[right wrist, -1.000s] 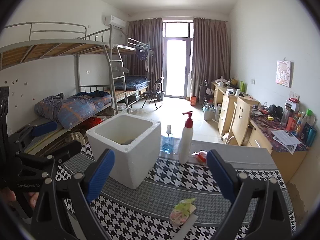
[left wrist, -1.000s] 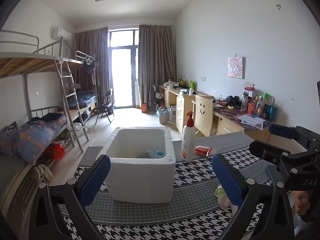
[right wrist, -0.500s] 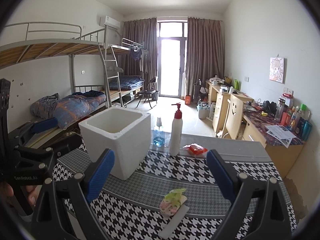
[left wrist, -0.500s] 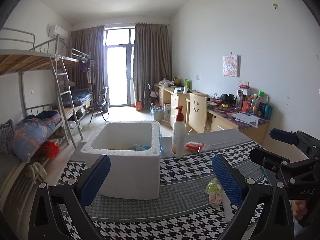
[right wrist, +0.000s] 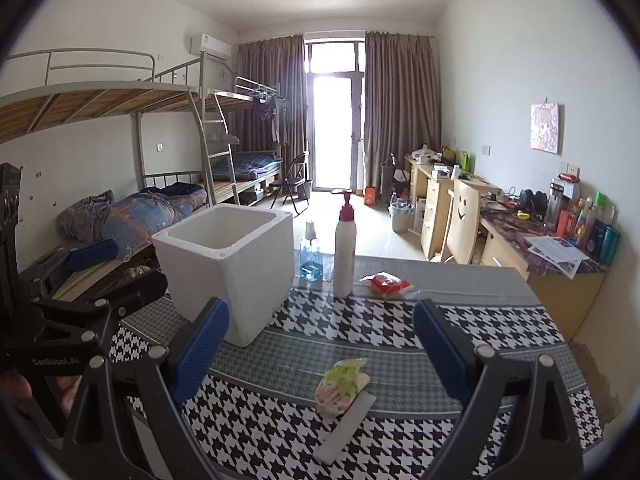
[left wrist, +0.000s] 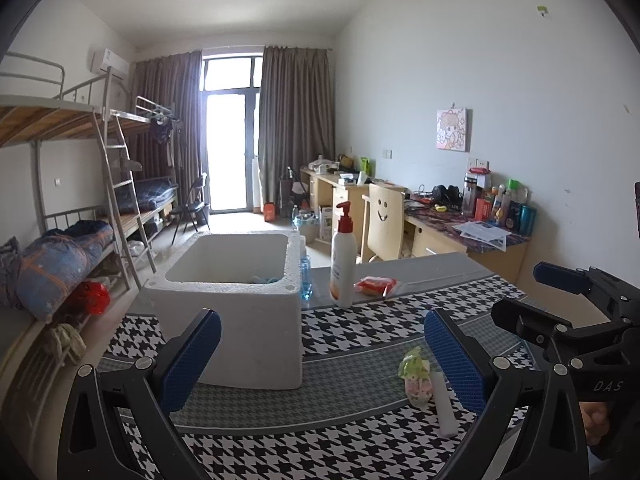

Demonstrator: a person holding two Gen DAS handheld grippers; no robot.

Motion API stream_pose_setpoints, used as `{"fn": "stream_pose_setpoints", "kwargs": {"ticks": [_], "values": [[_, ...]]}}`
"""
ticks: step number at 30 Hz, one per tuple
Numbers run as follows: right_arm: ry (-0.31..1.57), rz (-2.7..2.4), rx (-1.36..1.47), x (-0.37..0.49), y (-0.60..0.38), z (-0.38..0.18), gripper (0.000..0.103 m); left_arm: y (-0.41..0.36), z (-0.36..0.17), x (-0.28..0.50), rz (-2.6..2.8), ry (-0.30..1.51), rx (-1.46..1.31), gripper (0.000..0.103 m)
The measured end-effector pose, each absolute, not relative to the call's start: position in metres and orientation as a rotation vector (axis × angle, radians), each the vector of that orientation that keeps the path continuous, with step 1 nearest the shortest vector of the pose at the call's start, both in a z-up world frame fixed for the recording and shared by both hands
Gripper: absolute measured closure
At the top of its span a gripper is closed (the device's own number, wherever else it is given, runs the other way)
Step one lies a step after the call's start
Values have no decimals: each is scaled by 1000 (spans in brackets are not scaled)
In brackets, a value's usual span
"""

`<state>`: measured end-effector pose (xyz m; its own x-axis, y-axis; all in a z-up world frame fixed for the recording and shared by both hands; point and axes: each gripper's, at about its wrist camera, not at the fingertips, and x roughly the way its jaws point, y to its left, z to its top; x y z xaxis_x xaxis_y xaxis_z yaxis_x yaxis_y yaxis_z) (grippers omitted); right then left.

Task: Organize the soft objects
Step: 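Move both tools toward the green-and-pink packet and white foam strip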

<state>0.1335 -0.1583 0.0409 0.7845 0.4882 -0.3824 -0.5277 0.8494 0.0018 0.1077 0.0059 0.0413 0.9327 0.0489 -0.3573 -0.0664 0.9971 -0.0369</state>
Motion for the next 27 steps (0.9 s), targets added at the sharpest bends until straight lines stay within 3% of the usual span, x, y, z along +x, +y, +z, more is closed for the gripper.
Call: {"fn": "stream_pose_setpoints", "kwargs": {"ticks": [27], "values": [[457, 487, -87, 135, -172, 2, 8, -4, -3, 128, 11, 443, -76, 1]]}}
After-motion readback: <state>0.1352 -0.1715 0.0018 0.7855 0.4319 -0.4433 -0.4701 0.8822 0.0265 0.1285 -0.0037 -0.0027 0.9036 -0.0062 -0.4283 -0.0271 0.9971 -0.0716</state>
